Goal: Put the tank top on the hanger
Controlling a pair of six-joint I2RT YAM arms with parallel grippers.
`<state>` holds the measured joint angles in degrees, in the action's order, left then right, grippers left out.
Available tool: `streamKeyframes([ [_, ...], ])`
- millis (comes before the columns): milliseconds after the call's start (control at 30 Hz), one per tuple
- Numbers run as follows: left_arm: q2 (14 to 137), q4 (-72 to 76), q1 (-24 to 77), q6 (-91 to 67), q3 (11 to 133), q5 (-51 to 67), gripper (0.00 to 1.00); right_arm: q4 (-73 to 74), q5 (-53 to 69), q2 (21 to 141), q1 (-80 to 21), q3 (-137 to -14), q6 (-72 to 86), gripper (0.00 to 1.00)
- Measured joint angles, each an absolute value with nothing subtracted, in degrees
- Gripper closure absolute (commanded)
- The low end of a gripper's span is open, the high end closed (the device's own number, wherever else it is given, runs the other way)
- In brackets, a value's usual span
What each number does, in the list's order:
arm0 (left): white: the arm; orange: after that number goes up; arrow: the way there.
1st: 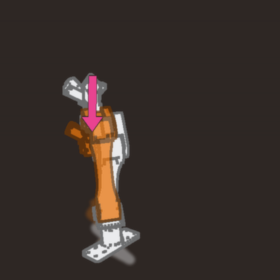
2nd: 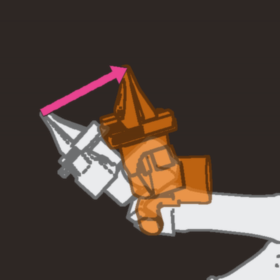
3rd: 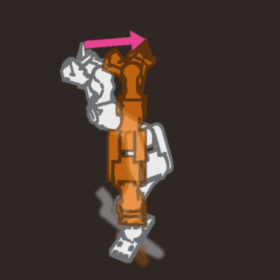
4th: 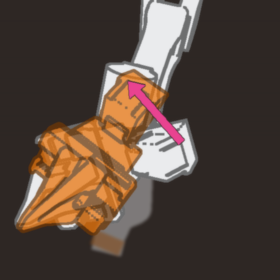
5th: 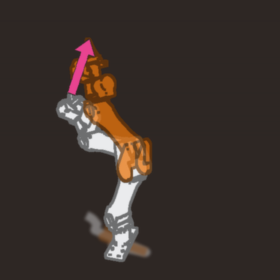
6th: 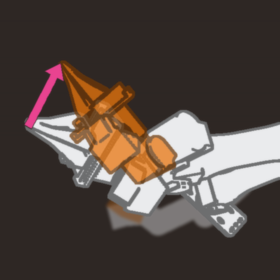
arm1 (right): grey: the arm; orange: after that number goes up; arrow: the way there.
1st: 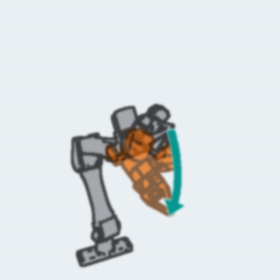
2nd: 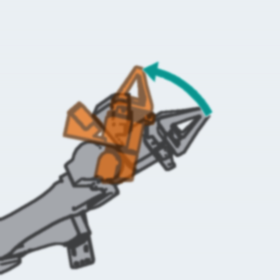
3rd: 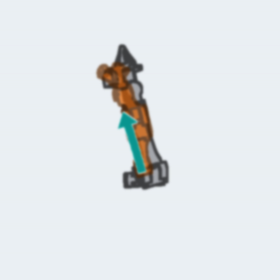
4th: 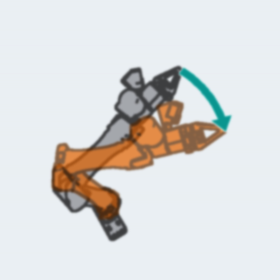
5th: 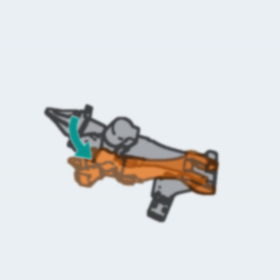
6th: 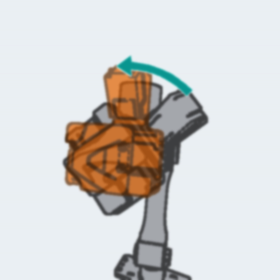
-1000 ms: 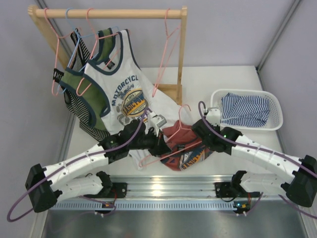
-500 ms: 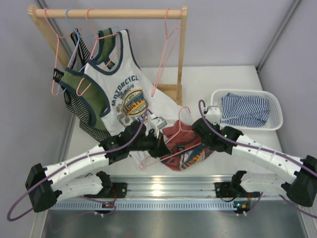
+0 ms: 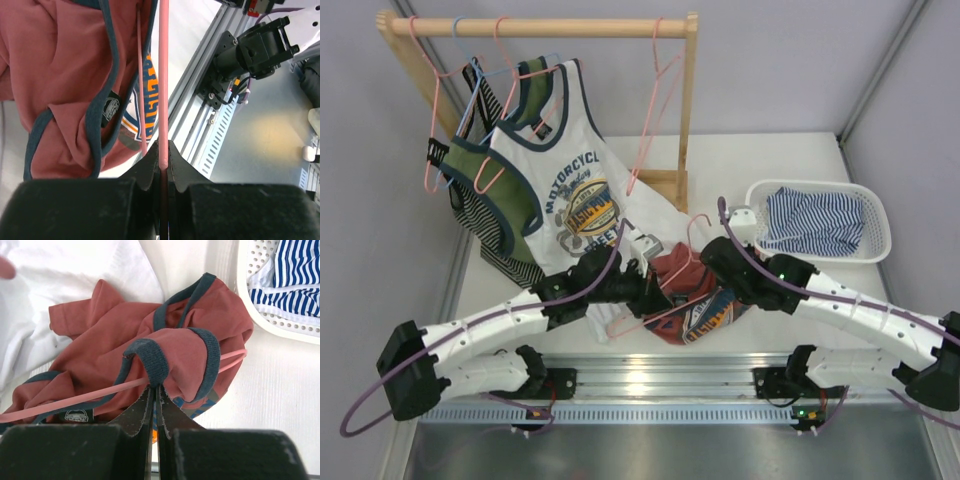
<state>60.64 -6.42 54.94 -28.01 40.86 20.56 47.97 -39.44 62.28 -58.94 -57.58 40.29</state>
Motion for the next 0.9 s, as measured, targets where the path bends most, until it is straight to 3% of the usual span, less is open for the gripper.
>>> streamKeyframes([
  [567, 73.84, 17.56, 56.95, -28.62, 36.93, 19.57, 1.00, 47.48, -39.44, 60.31, -59.16, -56.60, 40.27, 0.98],
  [600, 74.56, 18.24, 57.08, -28.60, 36.93, 19.46, 1.00, 47.37, -39.44, 59.96, -59.16, -56.18, 40.25, 0.96],
  [733, 77.30, 20.36, 57.56, -28.60, 36.93, 18.96, 1.00, 47.13, -39.31, 58.70, -59.16, -54.68, 40.03, 0.70],
  [900, 79.31, 21.50, 58.35, -28.60, 36.93, 18.28, 1.00, 46.28, -38.85, 55.66, -59.16, -54.02, 38.26, 0.60],
])
